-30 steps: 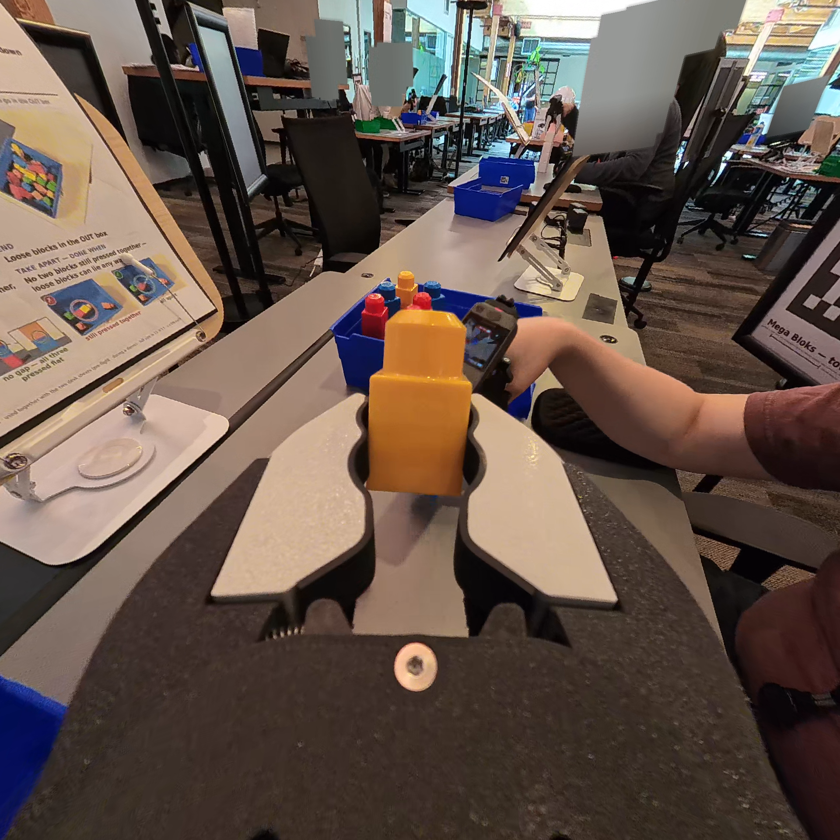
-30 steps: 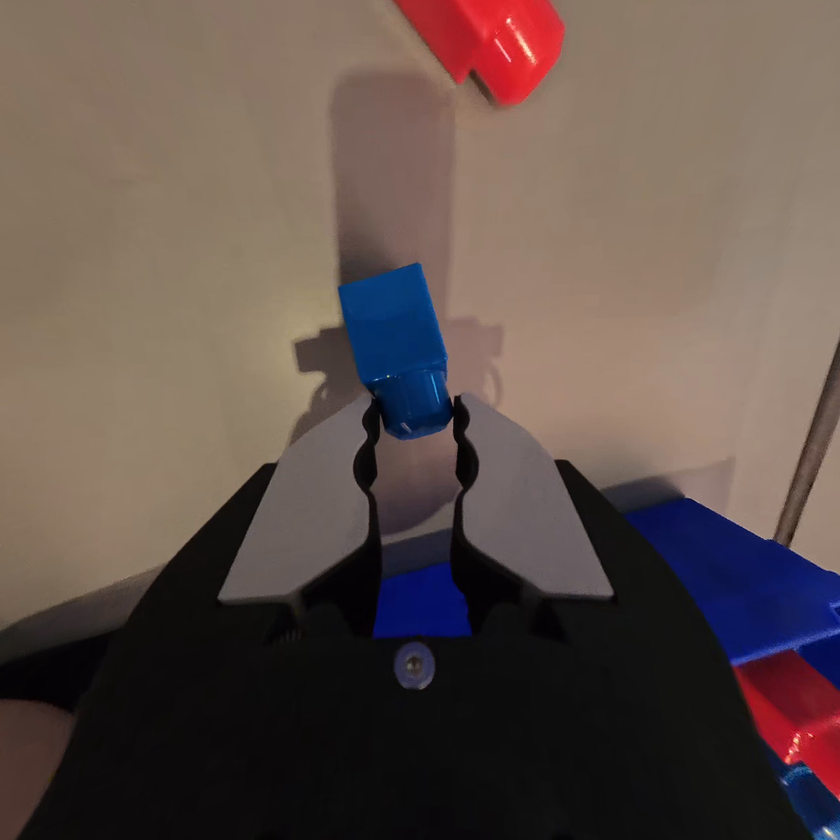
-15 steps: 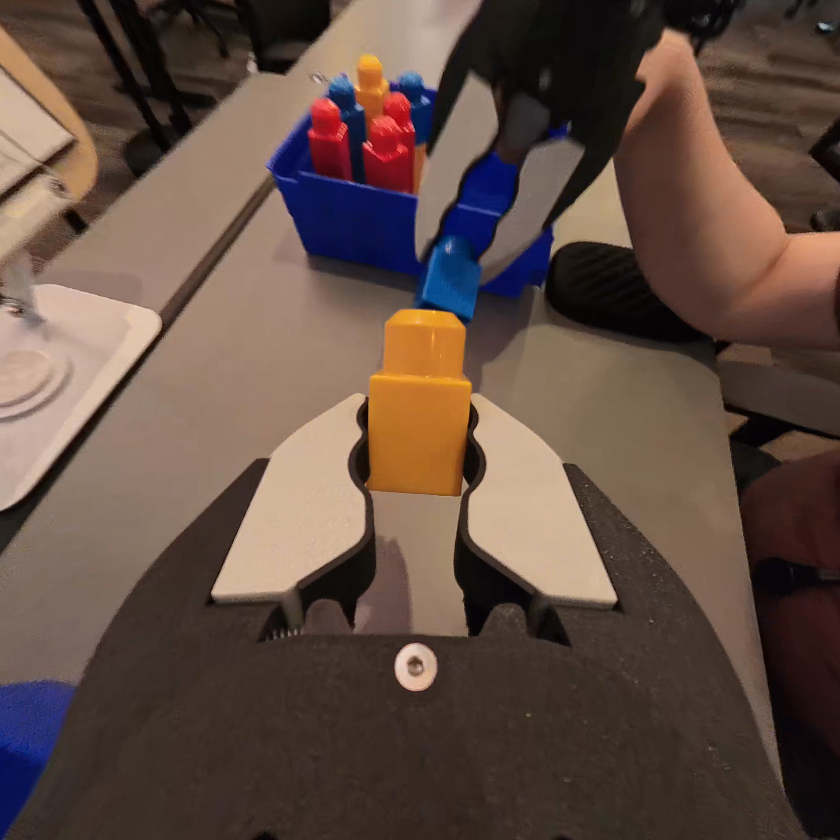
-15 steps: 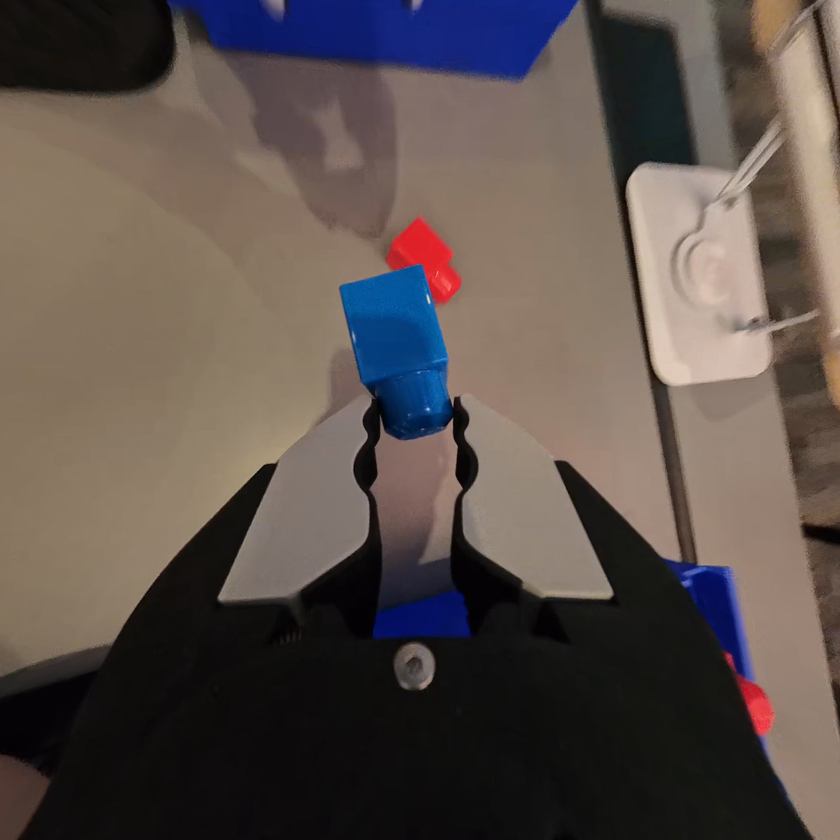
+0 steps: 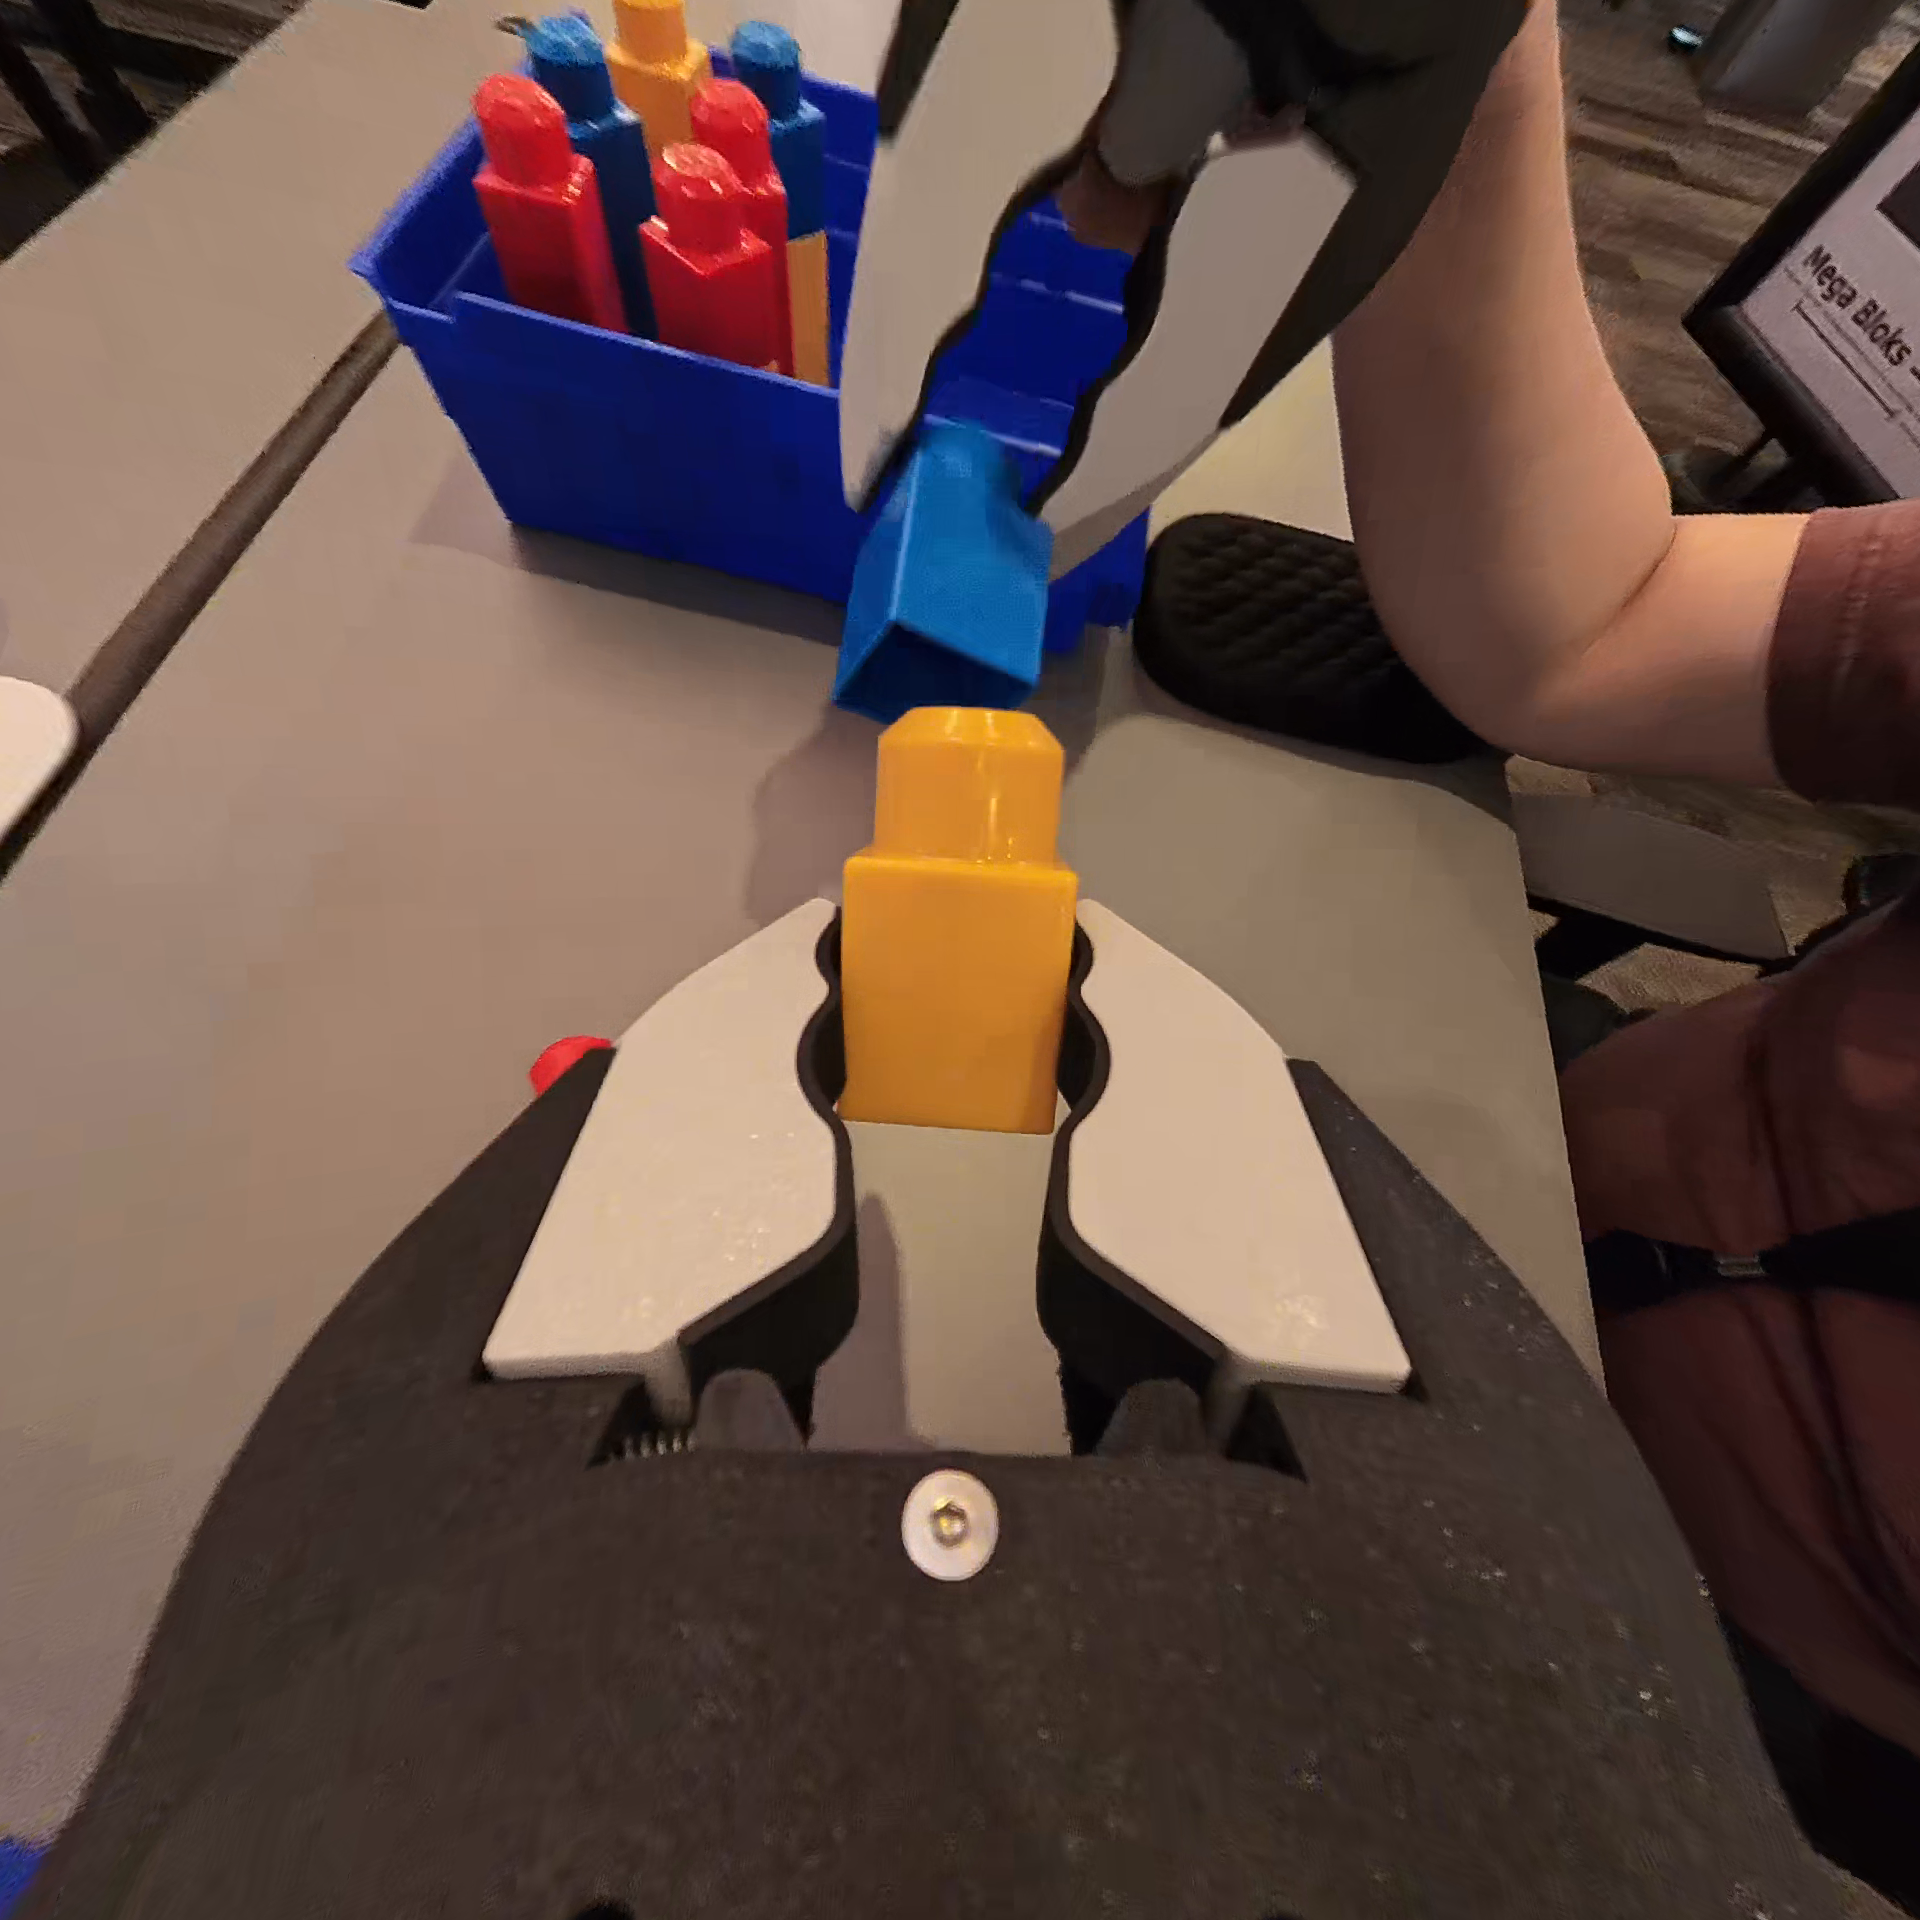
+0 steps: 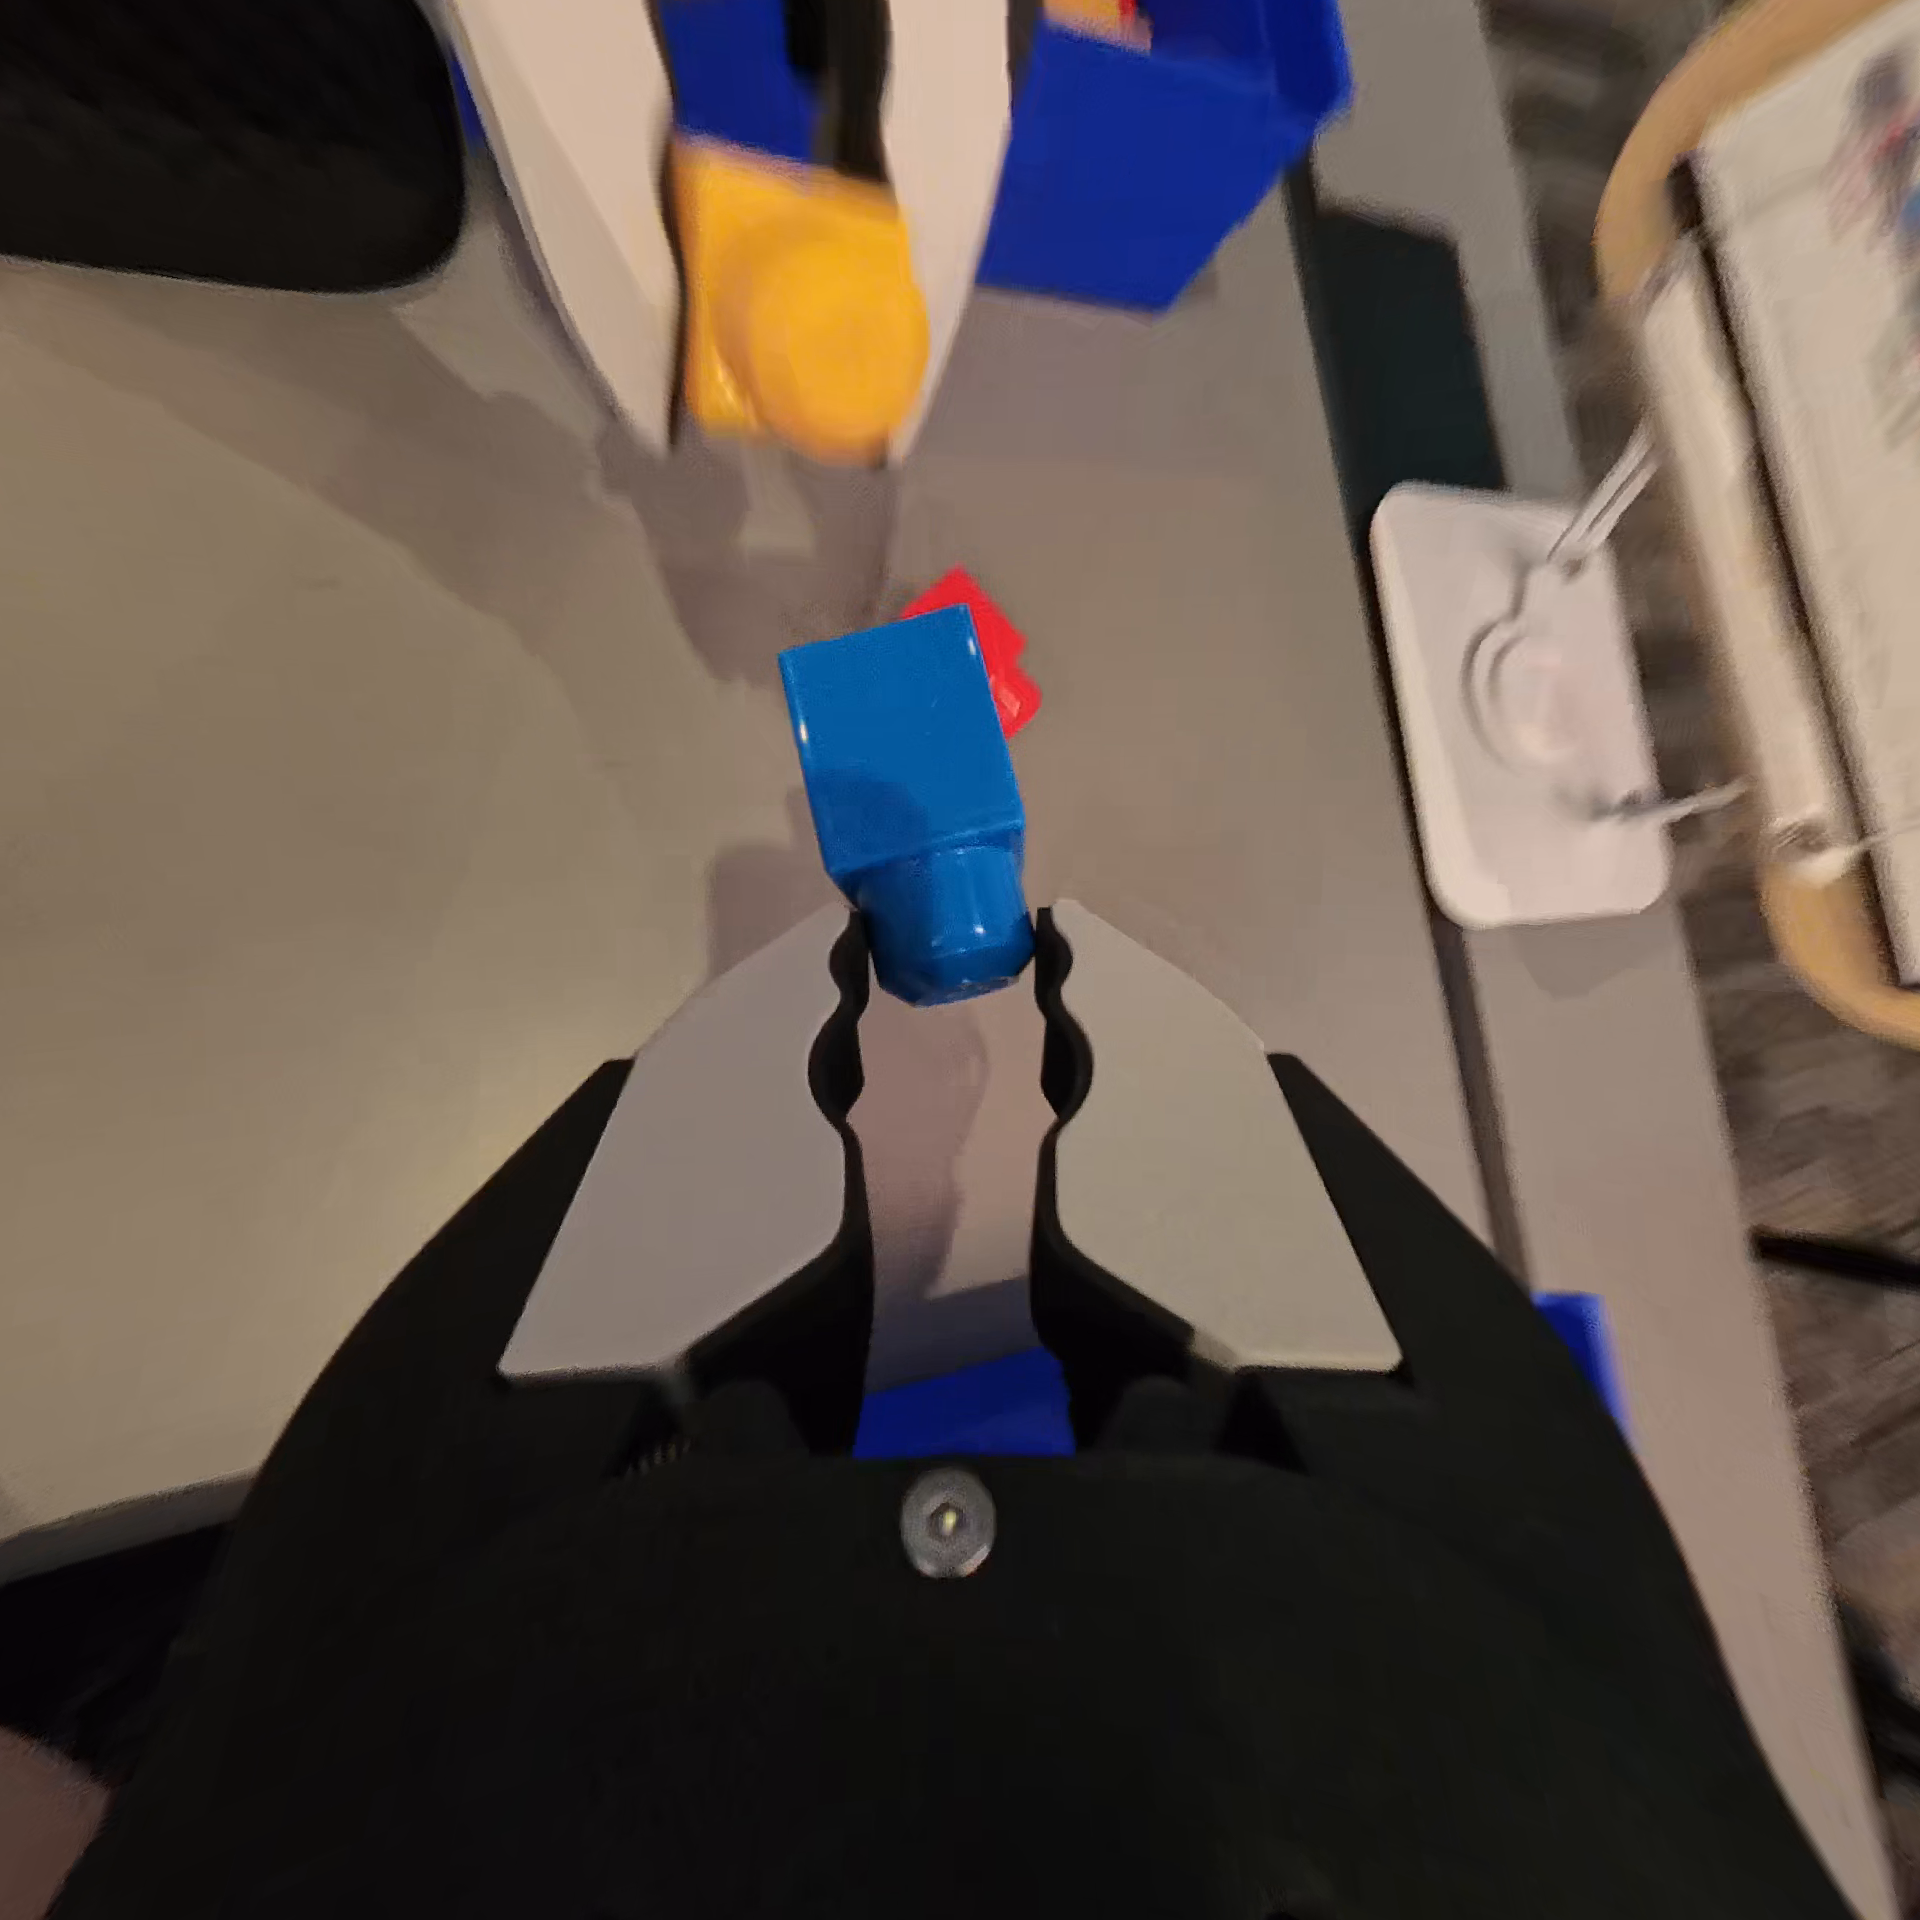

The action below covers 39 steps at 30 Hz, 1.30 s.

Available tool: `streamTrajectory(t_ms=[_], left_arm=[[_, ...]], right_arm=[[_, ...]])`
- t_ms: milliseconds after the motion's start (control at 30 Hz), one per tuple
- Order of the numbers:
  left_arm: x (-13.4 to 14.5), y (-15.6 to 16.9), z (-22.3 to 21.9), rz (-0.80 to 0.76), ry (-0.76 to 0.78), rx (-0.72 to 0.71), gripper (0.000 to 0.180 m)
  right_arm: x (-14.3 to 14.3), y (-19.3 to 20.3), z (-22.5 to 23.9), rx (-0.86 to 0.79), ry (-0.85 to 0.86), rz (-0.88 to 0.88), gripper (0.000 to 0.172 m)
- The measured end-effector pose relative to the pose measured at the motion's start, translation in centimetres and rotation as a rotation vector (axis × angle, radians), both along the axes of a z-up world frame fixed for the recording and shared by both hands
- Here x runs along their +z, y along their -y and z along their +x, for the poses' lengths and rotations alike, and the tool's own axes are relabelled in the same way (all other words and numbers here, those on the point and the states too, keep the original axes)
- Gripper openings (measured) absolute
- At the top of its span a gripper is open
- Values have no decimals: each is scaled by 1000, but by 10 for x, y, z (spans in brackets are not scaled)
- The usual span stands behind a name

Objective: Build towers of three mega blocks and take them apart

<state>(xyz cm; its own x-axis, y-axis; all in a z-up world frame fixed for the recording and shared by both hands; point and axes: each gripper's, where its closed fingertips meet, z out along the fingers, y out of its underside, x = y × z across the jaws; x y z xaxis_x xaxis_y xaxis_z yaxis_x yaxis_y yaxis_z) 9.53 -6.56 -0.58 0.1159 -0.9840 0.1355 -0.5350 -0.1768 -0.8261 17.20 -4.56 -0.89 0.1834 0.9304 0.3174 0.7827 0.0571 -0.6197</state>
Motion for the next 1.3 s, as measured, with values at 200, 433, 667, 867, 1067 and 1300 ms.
streamTrajectory(t_ms=[200, 433, 667, 867, 1067, 1300], left_arm=[[62, -15, -55, 98, 137, 150, 38], [126, 0, -122, 195, 300, 273, 37], [138, 16, -127, 211, 340, 228, 38], [137, 20, -124, 197, 343, 192, 38], [140, 26, -125, 189, 359, 168, 37], [146, 26, -116, 177, 402, 150, 38]], right_arm=[[-78, -3, 36, -150, 389, -236, 32], [-99, -26, 45, -144, 1046, -92, 34], [-112, -25, 29, -40, 1334, -57, 34], [-115, -25, 23, -50, 1382, -57, 35], [-81, -25, 1, -260, 850, -2, 57], [-48, -14, 3, -799, -571, -7, 69]])
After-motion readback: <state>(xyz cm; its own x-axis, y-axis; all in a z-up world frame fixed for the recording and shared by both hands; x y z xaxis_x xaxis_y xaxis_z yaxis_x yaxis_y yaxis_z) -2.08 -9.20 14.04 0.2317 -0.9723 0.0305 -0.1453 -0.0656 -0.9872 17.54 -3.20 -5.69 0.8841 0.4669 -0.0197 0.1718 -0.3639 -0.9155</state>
